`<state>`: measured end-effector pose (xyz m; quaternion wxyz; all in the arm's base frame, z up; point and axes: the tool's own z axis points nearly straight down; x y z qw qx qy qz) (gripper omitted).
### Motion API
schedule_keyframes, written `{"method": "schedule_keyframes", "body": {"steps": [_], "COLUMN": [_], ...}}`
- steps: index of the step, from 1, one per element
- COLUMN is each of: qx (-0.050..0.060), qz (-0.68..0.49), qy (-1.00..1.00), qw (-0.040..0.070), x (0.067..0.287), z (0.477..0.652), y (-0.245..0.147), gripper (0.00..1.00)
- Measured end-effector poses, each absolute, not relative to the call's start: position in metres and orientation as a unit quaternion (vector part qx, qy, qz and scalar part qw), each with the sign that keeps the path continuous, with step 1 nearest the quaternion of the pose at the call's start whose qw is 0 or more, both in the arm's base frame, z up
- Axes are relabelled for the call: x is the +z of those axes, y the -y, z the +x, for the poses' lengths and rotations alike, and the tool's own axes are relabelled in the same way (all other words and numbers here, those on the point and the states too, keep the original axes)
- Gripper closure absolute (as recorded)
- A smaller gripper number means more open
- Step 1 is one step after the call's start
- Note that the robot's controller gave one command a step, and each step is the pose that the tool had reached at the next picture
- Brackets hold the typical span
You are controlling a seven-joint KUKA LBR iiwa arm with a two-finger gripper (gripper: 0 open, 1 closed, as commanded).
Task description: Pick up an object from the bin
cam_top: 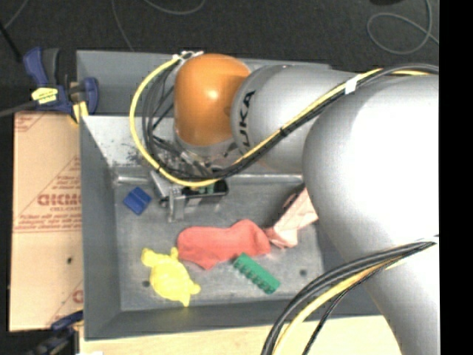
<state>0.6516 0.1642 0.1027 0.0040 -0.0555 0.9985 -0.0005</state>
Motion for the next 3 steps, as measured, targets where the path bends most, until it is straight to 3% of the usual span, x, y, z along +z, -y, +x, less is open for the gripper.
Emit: {"method": "schedule_keyframes", "body": {"steps": [1,2,3], "qx": [0.002,0.000,0.001], "qz": [-0.076,-0.101,-0.100], "qy": [-0.997,-0.995,-0.995], "qw": [0.010,0.006,0.006], "x": [0.082,0.072,0.072], "z": [0.607,0.656,0.656], "y": [-0.127,-0.092,-0.092], "gripper": [0.00,1.00,1.00]}}
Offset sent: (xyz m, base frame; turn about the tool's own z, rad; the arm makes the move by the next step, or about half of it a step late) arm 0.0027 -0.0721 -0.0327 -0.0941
